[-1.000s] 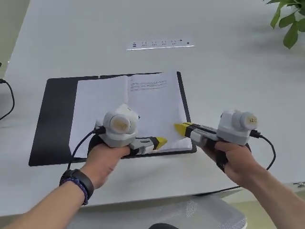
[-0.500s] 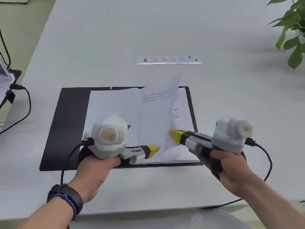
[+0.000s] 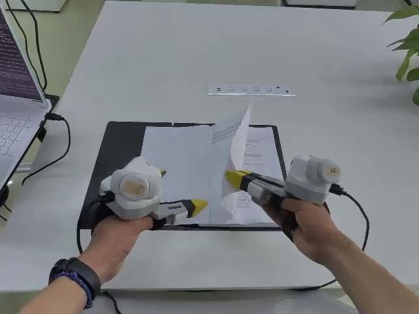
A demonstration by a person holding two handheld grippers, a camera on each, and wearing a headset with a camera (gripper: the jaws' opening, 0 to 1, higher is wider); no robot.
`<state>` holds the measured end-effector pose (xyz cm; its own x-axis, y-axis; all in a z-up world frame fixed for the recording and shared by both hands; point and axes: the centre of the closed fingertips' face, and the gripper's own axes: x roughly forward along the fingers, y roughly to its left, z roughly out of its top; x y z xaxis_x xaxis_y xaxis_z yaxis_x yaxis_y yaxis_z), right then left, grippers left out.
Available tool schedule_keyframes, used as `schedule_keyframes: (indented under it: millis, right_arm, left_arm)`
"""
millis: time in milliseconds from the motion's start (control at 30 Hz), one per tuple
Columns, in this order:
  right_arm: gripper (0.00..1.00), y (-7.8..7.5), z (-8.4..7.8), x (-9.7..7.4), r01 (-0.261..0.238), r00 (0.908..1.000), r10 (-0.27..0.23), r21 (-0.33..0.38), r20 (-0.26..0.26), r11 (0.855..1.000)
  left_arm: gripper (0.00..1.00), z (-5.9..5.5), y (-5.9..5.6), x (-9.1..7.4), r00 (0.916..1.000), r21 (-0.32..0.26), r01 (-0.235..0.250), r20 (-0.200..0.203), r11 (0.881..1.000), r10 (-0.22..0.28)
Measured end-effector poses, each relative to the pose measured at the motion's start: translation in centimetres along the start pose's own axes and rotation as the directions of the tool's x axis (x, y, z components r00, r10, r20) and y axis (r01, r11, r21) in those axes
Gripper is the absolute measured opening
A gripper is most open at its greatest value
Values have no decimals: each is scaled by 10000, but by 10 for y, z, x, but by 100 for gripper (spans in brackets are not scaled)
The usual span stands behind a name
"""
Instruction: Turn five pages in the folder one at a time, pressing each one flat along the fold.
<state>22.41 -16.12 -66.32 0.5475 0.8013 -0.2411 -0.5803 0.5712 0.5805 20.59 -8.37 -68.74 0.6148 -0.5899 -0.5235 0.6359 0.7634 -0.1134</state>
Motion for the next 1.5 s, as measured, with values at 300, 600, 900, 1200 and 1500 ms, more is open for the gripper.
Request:
schedule_keyframes:
  millis: [300,600,900,1200,1500]
  right_arm:
    - [0,27,-3,26,-426,9991,426,30,-30,9991]
    - [0,46,-8,50,-760,9969,761,63,-220,9971]
    - [0,62,-22,69,-1042,9928,1043,42,-597,9945]
    - [0,69,-36,93,-1188,9874,1208,254,-1026,9926]
    - [0,74,-45,117,-1273,9835,1335,569,-1222,9902]
  left_arm:
    - [71,-15,23,-31,9988,-346,-491,73,9982,494]
    - [71,-22,41,-51,9966,-408,-820,91,9958,824]
    - [72,-31,56,-71,9938,-574,-1095,122,9923,1103]
    - [72,-38,65,-84,9886,-1202,-1419,324,9825,1468]
    - [72,-48,81,-99,9843,-1507,-1638,410,9749,1718]
